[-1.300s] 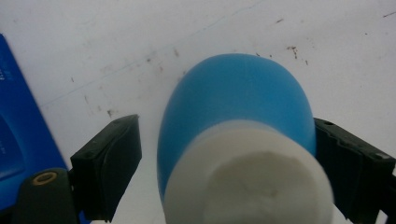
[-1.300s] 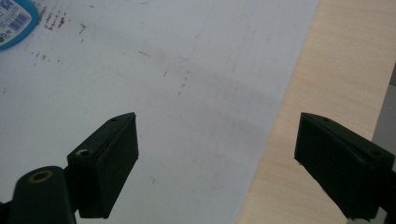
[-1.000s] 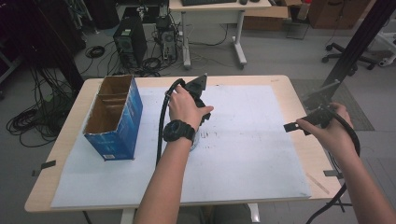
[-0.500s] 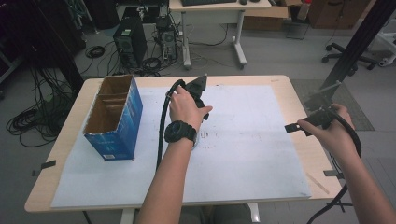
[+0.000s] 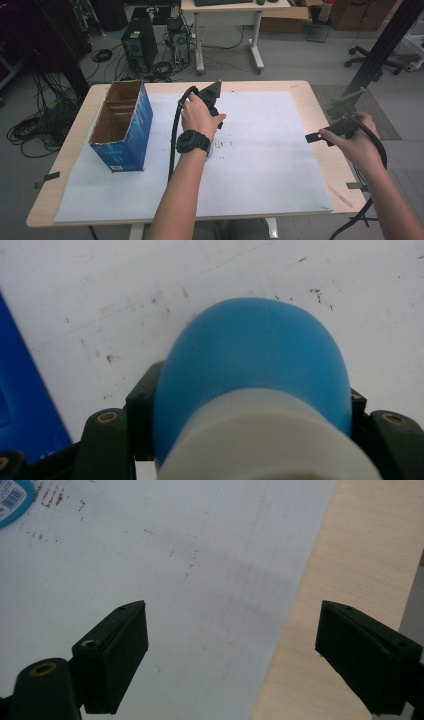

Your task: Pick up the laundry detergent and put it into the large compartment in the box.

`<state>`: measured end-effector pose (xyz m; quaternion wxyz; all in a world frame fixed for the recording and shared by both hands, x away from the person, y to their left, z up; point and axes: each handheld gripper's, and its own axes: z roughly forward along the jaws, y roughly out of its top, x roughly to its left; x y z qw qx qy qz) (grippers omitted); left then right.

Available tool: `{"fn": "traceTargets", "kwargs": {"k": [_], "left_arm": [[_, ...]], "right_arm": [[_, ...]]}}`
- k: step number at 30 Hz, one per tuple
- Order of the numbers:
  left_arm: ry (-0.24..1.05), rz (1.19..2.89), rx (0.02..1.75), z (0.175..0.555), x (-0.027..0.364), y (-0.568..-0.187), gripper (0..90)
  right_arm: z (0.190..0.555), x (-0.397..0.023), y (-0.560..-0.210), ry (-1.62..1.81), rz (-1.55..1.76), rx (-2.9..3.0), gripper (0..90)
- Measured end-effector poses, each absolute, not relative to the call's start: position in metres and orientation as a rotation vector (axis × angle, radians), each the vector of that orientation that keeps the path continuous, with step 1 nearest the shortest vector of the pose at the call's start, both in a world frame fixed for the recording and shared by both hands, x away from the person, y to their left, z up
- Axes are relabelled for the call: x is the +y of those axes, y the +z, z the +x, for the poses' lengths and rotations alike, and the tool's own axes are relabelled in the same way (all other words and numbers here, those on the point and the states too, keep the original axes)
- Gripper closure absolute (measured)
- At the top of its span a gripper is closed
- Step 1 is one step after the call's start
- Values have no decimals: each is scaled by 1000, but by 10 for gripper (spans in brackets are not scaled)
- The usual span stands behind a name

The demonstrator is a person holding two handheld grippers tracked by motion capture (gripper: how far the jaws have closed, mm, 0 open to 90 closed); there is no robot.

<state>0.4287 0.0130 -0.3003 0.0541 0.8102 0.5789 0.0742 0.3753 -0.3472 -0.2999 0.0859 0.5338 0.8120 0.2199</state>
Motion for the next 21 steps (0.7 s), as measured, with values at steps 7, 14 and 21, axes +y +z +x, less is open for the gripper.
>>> {"fn": "traceTargets", "kwargs": {"k": [7, 14, 21], "left_arm": [[198, 2460, 1758, 429, 14, -299, 376], [202, 2482, 1736, 426, 14, -289, 383], [206, 2488, 1706, 421, 21, -268, 385]], "right_arm": [[376, -345, -300, 653, 1589, 2425, 135], [374, -344, -298, 653, 1583, 2425, 135], [372, -345, -294, 653, 1589, 2427, 135]]}}
